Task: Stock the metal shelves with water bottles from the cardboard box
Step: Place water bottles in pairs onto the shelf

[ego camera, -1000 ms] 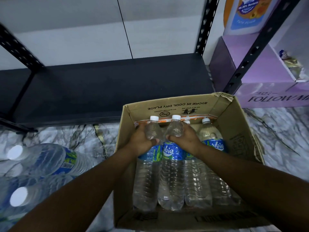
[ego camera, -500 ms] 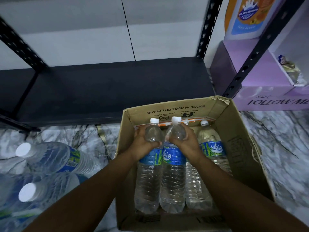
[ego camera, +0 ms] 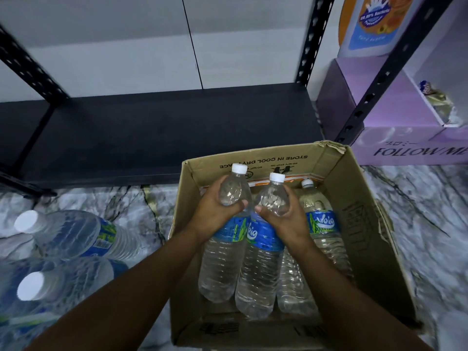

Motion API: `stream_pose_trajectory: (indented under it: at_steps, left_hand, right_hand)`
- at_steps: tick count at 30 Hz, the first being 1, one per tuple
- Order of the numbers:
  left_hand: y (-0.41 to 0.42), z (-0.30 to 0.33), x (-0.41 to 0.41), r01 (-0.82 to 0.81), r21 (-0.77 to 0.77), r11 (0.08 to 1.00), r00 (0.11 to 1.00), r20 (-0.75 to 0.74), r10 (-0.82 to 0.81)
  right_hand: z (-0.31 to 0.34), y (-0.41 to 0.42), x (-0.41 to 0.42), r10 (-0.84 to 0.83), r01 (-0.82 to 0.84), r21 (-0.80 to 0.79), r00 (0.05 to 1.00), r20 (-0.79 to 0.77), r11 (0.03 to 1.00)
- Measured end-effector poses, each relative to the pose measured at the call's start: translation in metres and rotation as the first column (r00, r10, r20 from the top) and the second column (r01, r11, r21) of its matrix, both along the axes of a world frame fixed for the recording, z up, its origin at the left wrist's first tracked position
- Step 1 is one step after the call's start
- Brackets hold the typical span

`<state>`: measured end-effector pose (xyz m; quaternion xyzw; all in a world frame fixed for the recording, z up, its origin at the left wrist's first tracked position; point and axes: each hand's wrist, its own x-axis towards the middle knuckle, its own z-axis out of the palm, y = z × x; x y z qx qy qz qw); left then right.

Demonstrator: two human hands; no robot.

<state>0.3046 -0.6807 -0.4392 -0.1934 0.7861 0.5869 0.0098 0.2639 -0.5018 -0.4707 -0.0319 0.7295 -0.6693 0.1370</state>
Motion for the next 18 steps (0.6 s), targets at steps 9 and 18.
stream_pose_trajectory:
  at_steps: [9,18]
  left_hand:
    - [0.0036,0.0005,0.0007,0.065,-0.078,0.995,0.998,-0.011,-0.066]
    - [0.0018,-0.0009,0.0027,0.091,-0.145,0.985,0.996,0.008,-0.09]
  right_hand:
    - [-0.0028,-0.0087,0.0027,-0.04,0.041,0.01,0.997,-0.06,0.999]
    - [-0.0064,-0.0009,-0.0004,-0.054,0.054,-0.016,0.998,-0.022,0.998]
